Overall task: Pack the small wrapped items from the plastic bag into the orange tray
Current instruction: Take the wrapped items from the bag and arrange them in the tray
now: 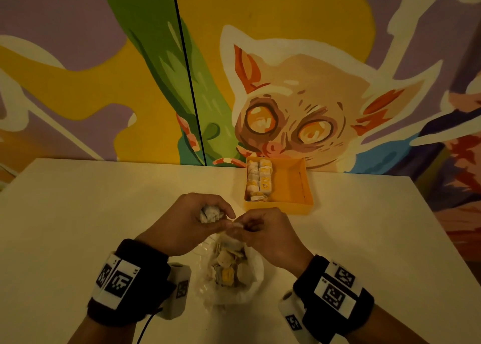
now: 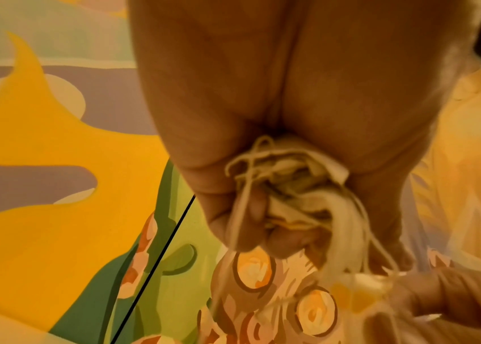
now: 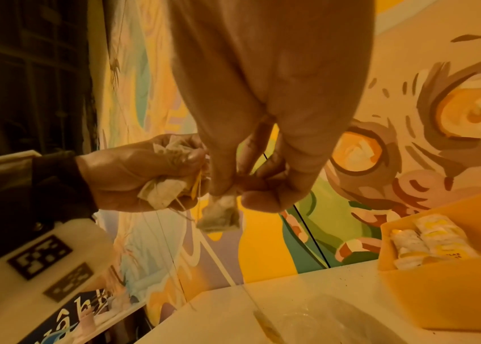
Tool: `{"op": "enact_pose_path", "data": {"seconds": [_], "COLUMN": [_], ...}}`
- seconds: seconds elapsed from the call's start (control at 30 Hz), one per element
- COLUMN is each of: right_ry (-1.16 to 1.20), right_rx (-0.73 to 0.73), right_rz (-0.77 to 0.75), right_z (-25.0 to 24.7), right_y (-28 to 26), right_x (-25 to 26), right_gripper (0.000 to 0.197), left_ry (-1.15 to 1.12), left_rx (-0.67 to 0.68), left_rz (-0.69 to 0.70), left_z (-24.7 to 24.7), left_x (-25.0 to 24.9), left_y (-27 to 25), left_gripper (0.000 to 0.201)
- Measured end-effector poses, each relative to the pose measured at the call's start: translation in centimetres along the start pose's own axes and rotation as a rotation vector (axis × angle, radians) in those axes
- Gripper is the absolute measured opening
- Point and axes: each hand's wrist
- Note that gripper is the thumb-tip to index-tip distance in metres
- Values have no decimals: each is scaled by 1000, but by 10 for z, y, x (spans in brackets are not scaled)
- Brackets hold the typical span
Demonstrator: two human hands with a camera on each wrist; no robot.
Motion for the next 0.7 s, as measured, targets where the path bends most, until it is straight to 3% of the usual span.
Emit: {"op": "enact_pose_path", "data": {"seconds": [0.27,0.53,0.63,0.7], "right_ry": [-76,60,35,27], "right_rx": [156,200,212,230], "right_rz": [32,64,48,58], "right_z": [3,9,10,10], "right_y": [-2,-8,-9,-10], "right_x": [2,6,7,9], "right_gripper": [11,9,19,15], "left_ry": [-58,-167,-217,-252], "left_rx": [43,93,105,100], "left_rz": [-16,3,-6,-8], "left_z": [-5,-11,-10,-8], "left_x": [3,4,6,7], "left_y": [-2,-2,0,0], "left_gripper": [11,16,20,21]}}
Point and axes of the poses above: each hand's wrist, its own y-axis towards the middle knuckle, its own z-axis out of the palm, x = y × z, and after that the axes turned 15 degrees about y, right-handed
